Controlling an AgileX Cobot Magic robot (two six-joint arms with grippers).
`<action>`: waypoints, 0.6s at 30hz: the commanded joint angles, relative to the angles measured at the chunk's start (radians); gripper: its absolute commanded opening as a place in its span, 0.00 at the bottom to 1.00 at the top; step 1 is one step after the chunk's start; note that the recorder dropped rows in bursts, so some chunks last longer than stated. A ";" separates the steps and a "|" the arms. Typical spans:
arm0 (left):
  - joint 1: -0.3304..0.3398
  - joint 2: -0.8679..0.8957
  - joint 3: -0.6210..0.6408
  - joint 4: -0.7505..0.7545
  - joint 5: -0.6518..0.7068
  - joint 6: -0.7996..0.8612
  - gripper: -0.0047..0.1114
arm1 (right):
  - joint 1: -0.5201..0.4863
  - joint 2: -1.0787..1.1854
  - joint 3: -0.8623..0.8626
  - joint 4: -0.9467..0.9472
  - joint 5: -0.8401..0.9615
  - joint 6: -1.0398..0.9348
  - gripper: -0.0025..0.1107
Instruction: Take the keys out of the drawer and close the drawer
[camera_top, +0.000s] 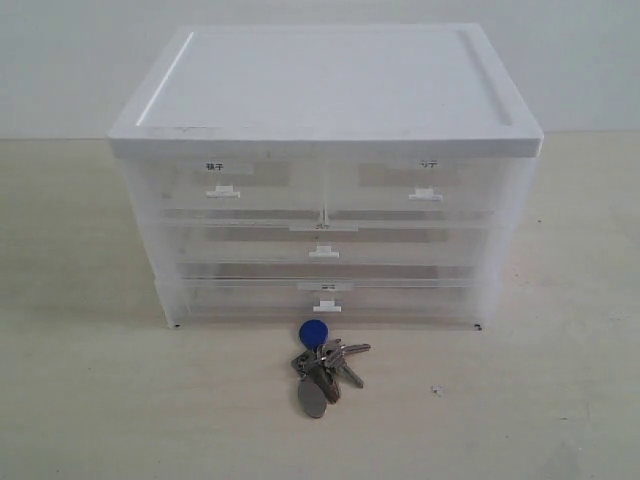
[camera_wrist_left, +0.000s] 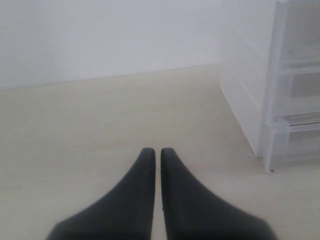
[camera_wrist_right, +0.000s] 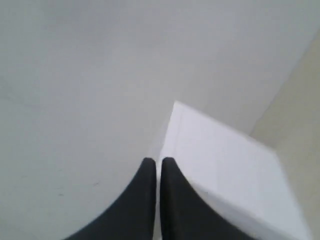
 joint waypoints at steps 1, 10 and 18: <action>0.003 -0.004 0.004 0.001 0.001 -0.010 0.08 | -0.123 -0.007 -0.001 -0.134 -0.009 -0.359 0.02; 0.003 -0.004 0.004 0.001 0.001 -0.010 0.08 | -0.095 -0.007 -0.001 0.107 0.248 -1.379 0.02; 0.003 -0.004 0.004 0.001 0.001 -0.010 0.08 | -0.088 -0.007 -0.001 0.147 0.366 -1.493 0.02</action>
